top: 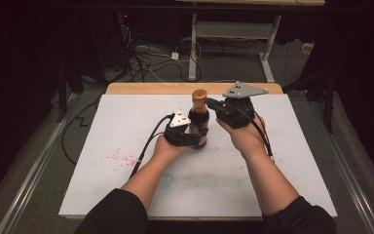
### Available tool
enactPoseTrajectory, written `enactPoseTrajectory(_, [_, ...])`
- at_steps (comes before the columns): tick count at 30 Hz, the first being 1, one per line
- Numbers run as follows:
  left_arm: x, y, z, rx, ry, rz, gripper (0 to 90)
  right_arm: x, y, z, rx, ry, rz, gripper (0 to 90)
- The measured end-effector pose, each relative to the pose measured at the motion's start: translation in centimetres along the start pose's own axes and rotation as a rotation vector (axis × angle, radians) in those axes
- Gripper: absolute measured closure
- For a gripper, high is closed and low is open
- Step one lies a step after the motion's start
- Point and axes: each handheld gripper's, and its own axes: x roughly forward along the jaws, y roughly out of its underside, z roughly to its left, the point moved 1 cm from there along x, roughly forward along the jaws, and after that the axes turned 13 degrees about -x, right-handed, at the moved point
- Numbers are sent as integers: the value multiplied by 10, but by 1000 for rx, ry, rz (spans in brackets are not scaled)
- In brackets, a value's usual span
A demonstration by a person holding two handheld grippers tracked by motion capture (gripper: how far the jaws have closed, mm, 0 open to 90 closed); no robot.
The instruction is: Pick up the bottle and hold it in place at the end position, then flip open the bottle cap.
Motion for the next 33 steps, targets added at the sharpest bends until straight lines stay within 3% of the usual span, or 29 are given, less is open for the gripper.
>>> enactPoseTrajectory(33, [0,0,1,-3,4,-7,290,2,-3,-1,16,6,-34,900])
